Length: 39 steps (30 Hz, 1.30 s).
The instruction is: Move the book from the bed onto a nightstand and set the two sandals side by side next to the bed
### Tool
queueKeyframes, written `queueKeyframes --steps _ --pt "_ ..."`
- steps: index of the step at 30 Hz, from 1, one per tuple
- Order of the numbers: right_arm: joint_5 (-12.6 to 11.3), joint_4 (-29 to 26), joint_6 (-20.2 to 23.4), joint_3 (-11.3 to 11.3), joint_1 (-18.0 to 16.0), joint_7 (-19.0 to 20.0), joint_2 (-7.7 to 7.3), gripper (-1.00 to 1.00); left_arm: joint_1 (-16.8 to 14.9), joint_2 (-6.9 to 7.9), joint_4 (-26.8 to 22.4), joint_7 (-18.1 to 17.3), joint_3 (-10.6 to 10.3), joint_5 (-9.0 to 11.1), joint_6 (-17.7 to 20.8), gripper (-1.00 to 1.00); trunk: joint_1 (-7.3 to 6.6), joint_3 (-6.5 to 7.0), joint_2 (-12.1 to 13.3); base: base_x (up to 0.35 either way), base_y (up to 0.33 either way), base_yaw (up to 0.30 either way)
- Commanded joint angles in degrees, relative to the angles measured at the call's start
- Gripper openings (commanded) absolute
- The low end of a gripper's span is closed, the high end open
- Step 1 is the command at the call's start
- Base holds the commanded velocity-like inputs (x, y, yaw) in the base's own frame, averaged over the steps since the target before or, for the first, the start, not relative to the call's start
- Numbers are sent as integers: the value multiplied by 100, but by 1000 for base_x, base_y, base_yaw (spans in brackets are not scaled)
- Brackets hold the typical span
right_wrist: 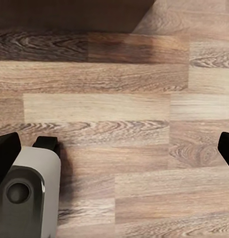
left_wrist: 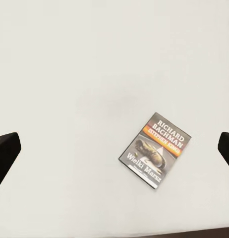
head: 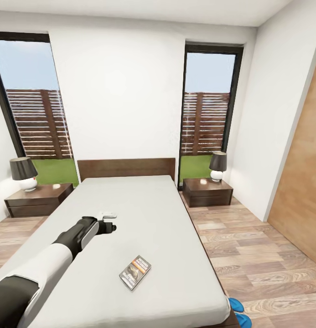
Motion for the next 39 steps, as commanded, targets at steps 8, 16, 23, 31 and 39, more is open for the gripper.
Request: queueKeyframes --steps 8,16,23,31,39 --pt "-64 6 -41 38 -6 29 -26 100 -5 2 -30 46 -49 44 24 100 4 -11 -9 191 0 0" --pt "-56 -6 -44 38 -5 30 -32 100 -5 -2 -44 43 -54 41 18 100 4 -11 -9 59 0 0" --pt "-30 13 -43 42 -3 33 -42 100 -5 -52 -43 45 -62 35 17 100 4 -11 -9 13 0 0" --pt "-32 23 -39 45 76 33 -69 100 -5 -75 -41 44 -72 32 16 100 4 -11 -9 3 0 0" --pt "-89 30 -36 39 724 29 -39 100 -5 -88 -40 41 -79 32 16 100 4 -11 -9 0 0 0"
